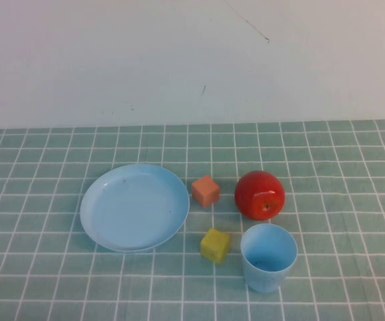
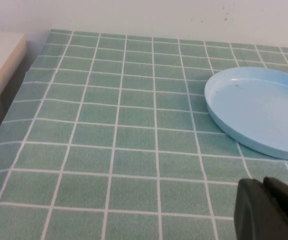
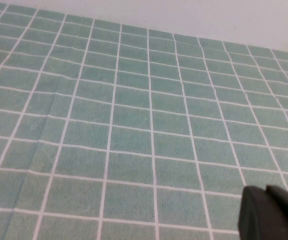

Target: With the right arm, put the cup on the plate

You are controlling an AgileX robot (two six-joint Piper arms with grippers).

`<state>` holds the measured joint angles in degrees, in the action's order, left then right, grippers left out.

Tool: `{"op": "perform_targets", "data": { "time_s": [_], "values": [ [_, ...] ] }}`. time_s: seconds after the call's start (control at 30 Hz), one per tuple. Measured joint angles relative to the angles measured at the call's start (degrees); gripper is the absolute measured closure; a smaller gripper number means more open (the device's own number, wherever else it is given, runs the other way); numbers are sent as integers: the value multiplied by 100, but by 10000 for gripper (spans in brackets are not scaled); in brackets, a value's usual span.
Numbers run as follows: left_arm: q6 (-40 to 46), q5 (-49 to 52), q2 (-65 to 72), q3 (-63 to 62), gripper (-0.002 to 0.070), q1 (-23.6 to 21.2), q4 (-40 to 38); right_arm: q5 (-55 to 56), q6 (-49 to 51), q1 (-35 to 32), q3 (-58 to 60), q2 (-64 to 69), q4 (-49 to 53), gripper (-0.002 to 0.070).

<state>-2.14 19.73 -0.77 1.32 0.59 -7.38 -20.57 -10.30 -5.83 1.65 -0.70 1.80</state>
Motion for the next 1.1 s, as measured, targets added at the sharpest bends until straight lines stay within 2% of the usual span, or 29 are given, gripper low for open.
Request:
{"op": "perform_targets", "data": {
  "time_s": [1.1],
  "values": [
    [0, 0, 0, 0, 678, 0, 0, 158, -38, 0, 0, 0, 0, 679]
  ]
}}
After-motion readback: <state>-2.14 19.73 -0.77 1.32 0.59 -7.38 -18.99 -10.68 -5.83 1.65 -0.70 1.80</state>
